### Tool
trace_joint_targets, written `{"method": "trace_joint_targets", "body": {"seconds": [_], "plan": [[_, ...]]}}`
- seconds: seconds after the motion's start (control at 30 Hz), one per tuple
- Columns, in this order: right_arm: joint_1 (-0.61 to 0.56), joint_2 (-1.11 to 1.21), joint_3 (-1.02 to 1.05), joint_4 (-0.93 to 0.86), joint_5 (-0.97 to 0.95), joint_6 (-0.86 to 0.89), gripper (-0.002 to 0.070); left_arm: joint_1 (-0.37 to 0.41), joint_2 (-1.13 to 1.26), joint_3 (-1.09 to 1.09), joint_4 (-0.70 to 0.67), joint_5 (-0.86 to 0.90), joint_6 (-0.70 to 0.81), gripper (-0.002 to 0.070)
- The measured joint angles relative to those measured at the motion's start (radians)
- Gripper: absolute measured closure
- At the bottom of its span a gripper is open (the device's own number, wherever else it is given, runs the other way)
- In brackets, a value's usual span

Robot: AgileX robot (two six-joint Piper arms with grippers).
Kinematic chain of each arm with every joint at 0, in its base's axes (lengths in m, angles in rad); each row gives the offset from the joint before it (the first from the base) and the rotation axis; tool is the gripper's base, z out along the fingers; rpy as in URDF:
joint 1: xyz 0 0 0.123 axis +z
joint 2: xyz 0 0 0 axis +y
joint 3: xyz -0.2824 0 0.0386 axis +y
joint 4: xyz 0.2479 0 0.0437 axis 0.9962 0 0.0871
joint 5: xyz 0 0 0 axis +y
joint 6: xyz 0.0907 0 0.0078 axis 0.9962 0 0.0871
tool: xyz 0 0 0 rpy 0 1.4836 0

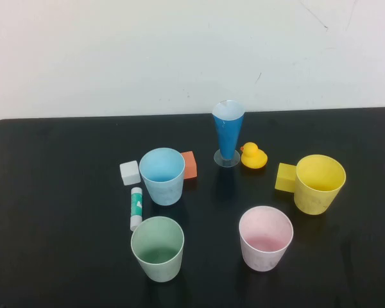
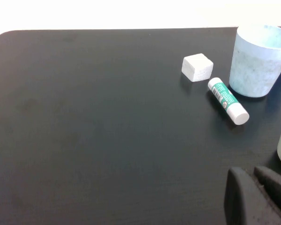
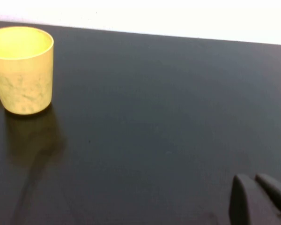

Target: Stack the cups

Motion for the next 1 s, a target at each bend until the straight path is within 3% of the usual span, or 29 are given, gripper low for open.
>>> {"method": "trace_joint_targets", "body": {"seconds": [1.0], "plan": [[0.000,0.000,0.000,-0.011,0.000,0.000,0.0678,0.000,0.000,0.000,0.000,0.000,0.000,0.0673]]}}
